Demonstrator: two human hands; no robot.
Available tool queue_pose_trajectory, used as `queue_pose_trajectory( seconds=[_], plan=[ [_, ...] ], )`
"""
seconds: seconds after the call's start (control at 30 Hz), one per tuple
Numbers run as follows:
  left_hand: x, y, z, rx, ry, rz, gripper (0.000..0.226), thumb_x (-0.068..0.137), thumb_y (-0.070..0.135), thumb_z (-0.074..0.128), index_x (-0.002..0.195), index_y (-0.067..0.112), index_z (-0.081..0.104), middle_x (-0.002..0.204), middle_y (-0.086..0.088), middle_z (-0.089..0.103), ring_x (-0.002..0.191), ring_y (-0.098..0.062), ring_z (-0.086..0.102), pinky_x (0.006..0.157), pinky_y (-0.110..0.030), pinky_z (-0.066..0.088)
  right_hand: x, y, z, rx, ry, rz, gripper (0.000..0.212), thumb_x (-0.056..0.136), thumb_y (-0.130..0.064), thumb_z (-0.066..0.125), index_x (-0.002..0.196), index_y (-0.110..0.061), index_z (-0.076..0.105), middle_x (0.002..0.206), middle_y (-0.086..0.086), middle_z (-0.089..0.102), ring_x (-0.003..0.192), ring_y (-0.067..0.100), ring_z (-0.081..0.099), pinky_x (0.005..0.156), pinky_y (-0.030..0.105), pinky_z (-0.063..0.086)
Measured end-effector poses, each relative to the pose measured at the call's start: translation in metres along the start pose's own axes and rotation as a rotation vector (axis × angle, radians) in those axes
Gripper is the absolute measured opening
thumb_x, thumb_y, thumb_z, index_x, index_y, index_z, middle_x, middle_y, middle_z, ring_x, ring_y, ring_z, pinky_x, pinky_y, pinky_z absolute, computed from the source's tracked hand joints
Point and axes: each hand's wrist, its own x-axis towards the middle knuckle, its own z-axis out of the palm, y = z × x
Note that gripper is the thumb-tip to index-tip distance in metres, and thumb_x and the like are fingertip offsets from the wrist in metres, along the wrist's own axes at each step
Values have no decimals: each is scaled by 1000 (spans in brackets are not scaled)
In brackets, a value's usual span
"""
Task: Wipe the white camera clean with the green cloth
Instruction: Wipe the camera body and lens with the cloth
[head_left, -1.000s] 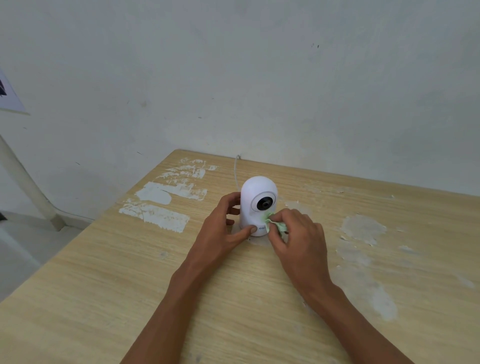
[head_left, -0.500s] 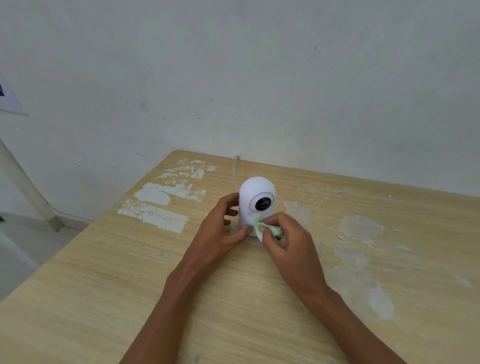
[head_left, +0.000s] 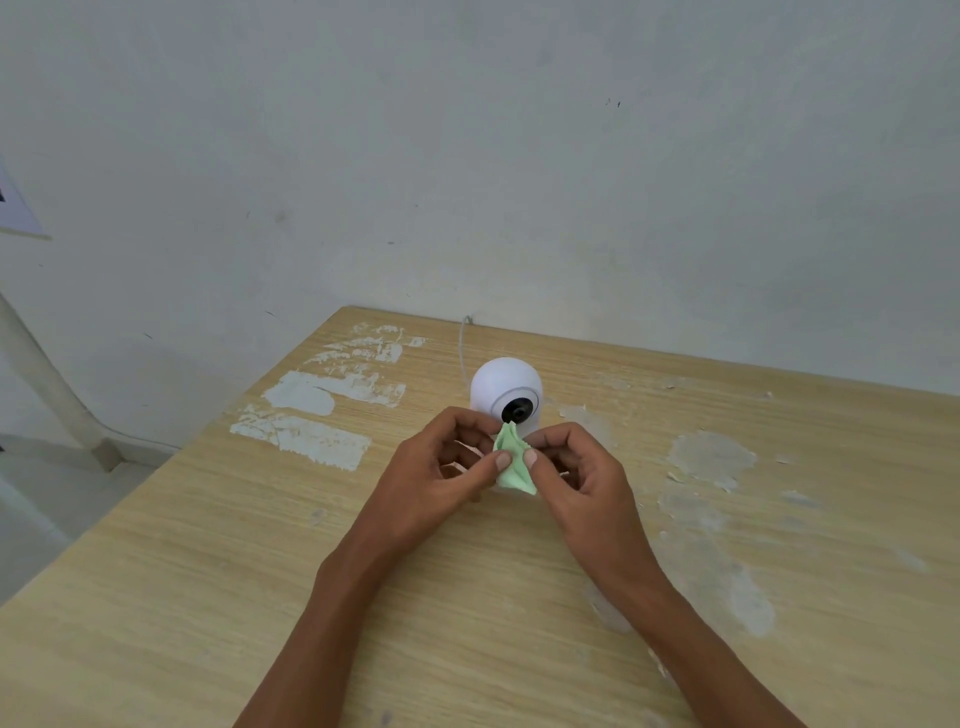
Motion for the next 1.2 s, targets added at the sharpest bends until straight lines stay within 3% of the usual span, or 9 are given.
queue_pose_trajectory(
  seconds=[0.17,0.3,0.47,0.57,0.73,0.8,0.9,1.07,1.2],
  plan=[
    [1,-1,2,-38,-44,-27,26,92,14,78,116,22,71,97,-10,74,82,-18,73,70,-29,61,-4,-1,-5,15,-40,18,16,98,-12,63,101,-27,70,95,-7,75,80,7,69,69,21,54],
    [-2,2,2,8,-86,-20,12,90,24,76,102,23,72,94,-6,75,80,-15,70,72,-32,58,-6,0,-6,10,8,26,19,98,-11,63,105,-28,69,96,-7,74,84,9,69,70,21,53],
    [-4,3,6,33,-88,-16,10,91,19,76,98,20,69,92,-10,72,76,-18,67,73,-42,58,-11,1,-7,-90,95,-21,11,99,-29,60,108,-35,62,96,-13,68,85,8,66,67,17,51],
    [-4,3,9,42,-79,-15,9,93,17,74,99,19,68,92,-10,73,79,-33,70,75,-49,59,-18,2,-9,-316,232,-181,14,94,-33,60,107,-30,57,101,-13,57,96,9,57,77,15,47],
    [-4,3,10,19,-86,-20,9,94,19,73,100,16,68,90,-1,75,78,-19,73,72,-30,60,-24,-1,-8,-515,81,-297,15,95,-43,62,99,-29,61,92,-18,58,91,6,57,74,23,49],
    [-5,3,11,-10,-93,-28,7,95,18,73,100,14,69,89,1,75,78,-12,72,74,-27,58,-23,-1,-9,-498,65,-256,21,94,-46,64,107,-31,62,99,-19,59,97,3,58,77,16,48],
    [-5,5,10,-54,-95,-38,12,97,19,72,102,9,69,96,-8,77,90,-25,76,85,-36,62,-22,-3,-12,-444,-8,-218,24,92,-42,69,114,-34,61,105,-20,60,102,3,59,74,7,43],
    [-5,10,12,-163,-123,-40,17,99,25,70,105,10,71,104,-11,77,98,-26,78,87,-36,63,-25,1,-14,-451,-36,-211,22,96,-28,64,118,-30,62,107,-19,66,99,5,64,76,9,43],
    [-5,10,14,-227,-102,-21,18,102,19,64,118,11,70,108,-11,79,101,-27,77,88,-35,63,-25,2,-18,-259,17,-114,25,97,-25,66,119,-34,59,103,-20,73,97,4,70,69,11,49]
  ],
)
